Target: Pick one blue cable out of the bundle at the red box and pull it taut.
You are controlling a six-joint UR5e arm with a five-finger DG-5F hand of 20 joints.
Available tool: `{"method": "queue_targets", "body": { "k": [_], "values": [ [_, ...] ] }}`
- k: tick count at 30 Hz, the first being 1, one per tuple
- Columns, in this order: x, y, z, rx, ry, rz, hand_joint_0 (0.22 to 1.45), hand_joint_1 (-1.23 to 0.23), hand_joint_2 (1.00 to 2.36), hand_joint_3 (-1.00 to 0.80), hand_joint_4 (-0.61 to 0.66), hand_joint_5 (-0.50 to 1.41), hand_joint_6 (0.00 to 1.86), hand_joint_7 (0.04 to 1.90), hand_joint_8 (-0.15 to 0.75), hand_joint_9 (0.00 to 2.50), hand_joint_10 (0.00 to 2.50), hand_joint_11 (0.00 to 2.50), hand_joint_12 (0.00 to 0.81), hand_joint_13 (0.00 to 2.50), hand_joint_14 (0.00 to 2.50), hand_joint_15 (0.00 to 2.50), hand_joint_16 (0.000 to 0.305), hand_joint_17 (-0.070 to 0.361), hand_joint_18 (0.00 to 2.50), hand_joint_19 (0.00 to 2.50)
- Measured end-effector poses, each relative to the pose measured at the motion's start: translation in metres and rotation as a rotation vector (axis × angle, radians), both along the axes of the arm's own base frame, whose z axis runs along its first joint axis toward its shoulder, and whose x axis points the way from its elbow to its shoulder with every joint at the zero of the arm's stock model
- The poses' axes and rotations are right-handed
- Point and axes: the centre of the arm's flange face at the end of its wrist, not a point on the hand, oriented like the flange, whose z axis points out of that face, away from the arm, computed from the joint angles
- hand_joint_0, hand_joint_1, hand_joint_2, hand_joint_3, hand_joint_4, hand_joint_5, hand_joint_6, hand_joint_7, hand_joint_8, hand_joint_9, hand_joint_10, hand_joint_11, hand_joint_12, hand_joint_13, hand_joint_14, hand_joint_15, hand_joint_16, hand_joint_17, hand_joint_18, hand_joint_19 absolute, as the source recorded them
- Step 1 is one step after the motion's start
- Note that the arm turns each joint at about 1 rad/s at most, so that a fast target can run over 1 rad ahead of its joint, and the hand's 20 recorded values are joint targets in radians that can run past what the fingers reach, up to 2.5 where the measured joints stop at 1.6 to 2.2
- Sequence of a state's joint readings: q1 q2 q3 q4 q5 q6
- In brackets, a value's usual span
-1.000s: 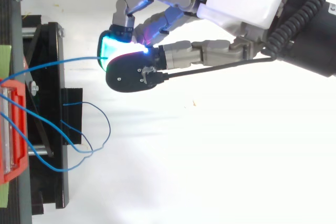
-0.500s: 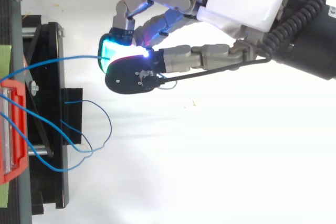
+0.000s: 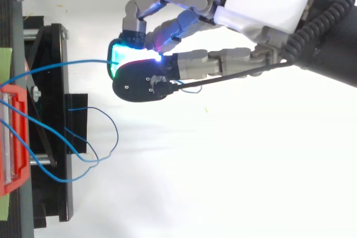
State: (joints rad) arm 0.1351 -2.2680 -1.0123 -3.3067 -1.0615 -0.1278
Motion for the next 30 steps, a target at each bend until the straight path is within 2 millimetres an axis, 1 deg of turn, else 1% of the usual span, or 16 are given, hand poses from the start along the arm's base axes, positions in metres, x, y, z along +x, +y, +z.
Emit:
{"method": "queue_targets", "body": {
  "k": [2, 5, 6, 7, 13, 17, 20, 27, 30],
  "values": [
    [-0.002, 0.0, 0.005, 0.014, -0.003, -0.003, 0.7, -0.75, 1.03, -0.1, -0.26, -0.21, 0.97, 1.16, 0.301, 0.85, 0.01, 1.03, 0.382, 0.58, 0.01, 0.35, 0.051, 0.114, 0.5, 0.17],
    [-0.006, 0.001, 0.011, 0.025, 0.002, -0.005, 0.73, -0.74, 1.02, -0.2, -0.24, -0.21, 0.97, 1.16, 0.298, 0.82, 0.01, 1.02, 0.383, 0.55, 0.01, 0.33, 0.051, 0.115, 0.47, 0.17],
    [-0.007, 0.001, 0.012, 0.026, 0.005, -0.006, 0.75, -0.74, 1.01, -0.29, -0.21, -0.22, 0.97, 1.2, 0.298, 0.81, 0.01, 1.0, 0.382, 0.54, 0.01, 0.33, 0.051, 0.116, 0.46, 0.16],
    [-0.008, 0.001, 0.014, 0.028, 0.008, -0.006, 0.76, -0.73, 1.01, -0.34, -0.2, -0.22, 0.97, 1.18, 0.297, 0.8, 0.01, 1.0, 0.381, 0.54, 0.01, 0.33, 0.051, 0.116, 0.45, 0.16],
    [-0.014, 0.001, 0.015, 0.055, 0.029, -0.014, 0.78, -0.74, 1.0, -0.5, -0.2, -0.22, 0.96, 1.2, 0.301, 0.8, 0.01, 1.0, 0.381, 0.54, 0.01, 0.31, 0.052, 0.116, 0.45, 0.13],
    [-0.017, 0.001, 0.013, 0.084, 0.043, -0.025, 0.8, -0.75, 1.0, -0.5, -0.22, -0.22, 0.95, 1.23, 0.298, 0.82, 0.01, 1.0, 0.379, 0.55, 0.01, 0.31, 0.051, 0.115, 0.47, 0.13],
    [-0.018, 0.001, 0.012, 0.101, 0.048, -0.031, 0.8, -0.75, 1.0, -0.5, -0.24, -0.22, 0.95, 1.28, 0.294, 0.83, 0.01, 1.0, 0.378, 0.55, 0.01, 0.31, 0.051, 0.115, 0.48, 0.13],
    [-0.018, 0.002, 0.012, 0.127, 0.036, -0.034, 0.8, -0.77, 1.0, -0.5, -0.28, -0.21, 0.94, 1.36, 0.288, 0.87, 0.01, 0.99, 0.373, 0.56, 0.01, 0.32, 0.05, 0.113, 0.48, 0.17],
    [-0.016, 0.004, 0.012, 0.161, 0.016, -0.032, 0.8, -0.78, 1.0, -0.47, -0.29, -0.21, 0.94, 1.37, 0.287, 0.88, 0.01, 1.0, 0.372, 0.56, 0.01, 0.32, 0.05, 0.113, 0.48, 0.18]
  ]
}}
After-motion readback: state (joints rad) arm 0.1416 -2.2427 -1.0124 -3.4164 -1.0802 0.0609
